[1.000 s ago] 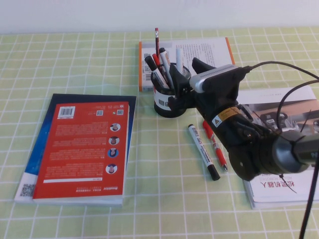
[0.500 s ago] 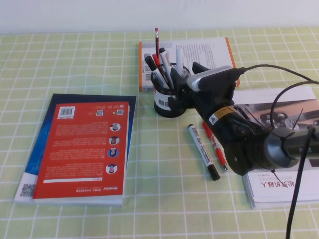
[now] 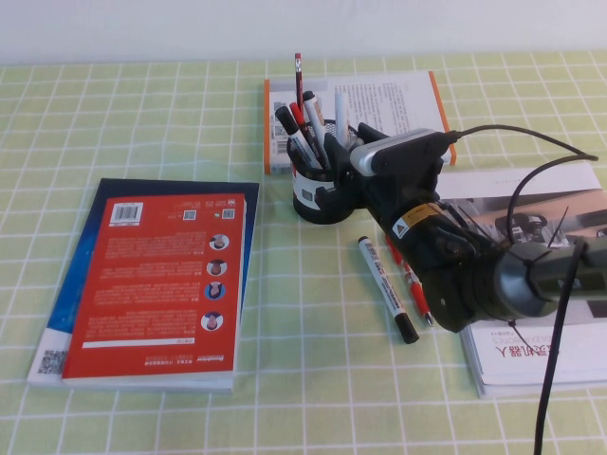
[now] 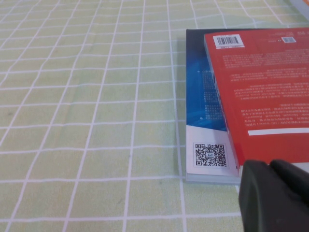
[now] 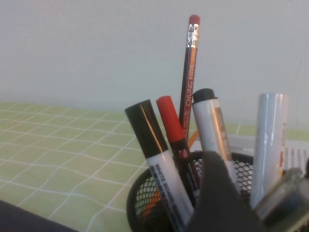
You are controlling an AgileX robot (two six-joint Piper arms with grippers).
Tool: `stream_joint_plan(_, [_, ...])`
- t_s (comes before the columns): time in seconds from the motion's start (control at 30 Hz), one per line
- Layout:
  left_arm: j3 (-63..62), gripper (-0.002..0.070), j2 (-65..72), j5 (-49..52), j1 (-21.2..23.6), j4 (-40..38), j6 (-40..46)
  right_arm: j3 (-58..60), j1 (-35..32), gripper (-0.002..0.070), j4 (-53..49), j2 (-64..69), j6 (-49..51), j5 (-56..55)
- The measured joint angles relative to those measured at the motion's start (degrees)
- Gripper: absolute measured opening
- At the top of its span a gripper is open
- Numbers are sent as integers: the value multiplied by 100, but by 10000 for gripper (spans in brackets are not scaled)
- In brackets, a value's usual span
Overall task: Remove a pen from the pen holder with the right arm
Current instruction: 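Take a marker out of the pen holder and lay it on the table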
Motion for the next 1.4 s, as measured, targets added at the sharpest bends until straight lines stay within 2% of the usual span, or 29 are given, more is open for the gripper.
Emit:
stream_joint_plan(0.4, [0,-5,0,0,0,0,0,0,-10,113,16,0,0,0])
stream_joint_plan(0.6, [0,-5,0,0,0,0,0,0,-10,36,65,0,12,-28])
stream_joint_plan(1.13, [0,-5,0,0,0,0,0,0,-34,27,104,-800,1,792])
stream_joint_plan(1.4, [0,-5,0,0,0,0,0,0,-34,27,-47,-1742,-10,1813])
